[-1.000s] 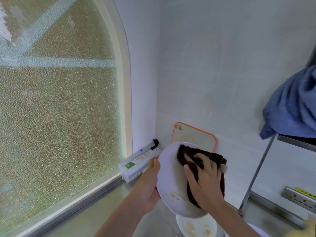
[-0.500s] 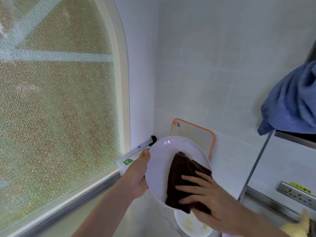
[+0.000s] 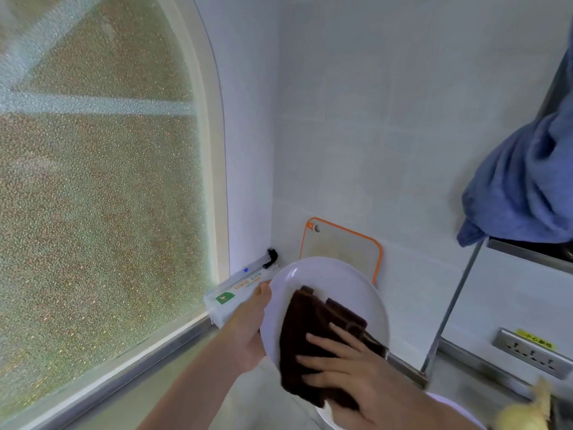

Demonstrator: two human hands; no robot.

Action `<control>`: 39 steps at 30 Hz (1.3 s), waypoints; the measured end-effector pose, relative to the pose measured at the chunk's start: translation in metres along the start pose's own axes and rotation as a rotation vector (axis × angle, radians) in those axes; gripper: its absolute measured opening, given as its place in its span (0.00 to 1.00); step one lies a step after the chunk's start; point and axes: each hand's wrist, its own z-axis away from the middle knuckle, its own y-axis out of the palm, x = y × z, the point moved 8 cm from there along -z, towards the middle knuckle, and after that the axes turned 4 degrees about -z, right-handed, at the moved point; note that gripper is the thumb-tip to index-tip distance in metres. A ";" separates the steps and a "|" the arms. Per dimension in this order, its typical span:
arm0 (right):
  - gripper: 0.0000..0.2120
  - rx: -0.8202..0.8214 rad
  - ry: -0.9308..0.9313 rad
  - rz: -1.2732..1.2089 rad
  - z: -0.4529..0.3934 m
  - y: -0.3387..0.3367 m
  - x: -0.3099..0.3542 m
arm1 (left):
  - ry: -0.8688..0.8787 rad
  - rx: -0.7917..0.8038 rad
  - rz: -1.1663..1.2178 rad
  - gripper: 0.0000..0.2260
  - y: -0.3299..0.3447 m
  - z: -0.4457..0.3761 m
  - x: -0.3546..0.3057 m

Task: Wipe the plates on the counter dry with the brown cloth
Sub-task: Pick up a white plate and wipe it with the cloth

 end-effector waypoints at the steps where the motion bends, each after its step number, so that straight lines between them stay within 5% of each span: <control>1: 0.16 0.028 -0.027 -0.013 0.007 -0.006 -0.004 | 0.014 -0.003 -0.015 0.21 -0.004 0.000 -0.004; 14: 0.24 -0.163 0.204 0.191 -0.021 -0.064 -0.037 | 0.086 -0.062 -0.226 0.12 0.012 0.019 -0.026; 21: 0.28 0.120 0.111 0.110 -0.055 -0.024 -0.034 | 0.173 -0.111 -0.409 0.11 0.017 0.020 -0.022; 30: 0.22 -0.032 0.403 0.206 -0.026 -0.030 -0.045 | 0.122 -0.276 -0.306 0.14 -0.017 0.016 -0.014; 39: 0.24 -0.179 0.469 -0.306 -0.024 0.048 0.011 | 0.170 -0.403 -0.321 0.11 -0.034 0.002 -0.002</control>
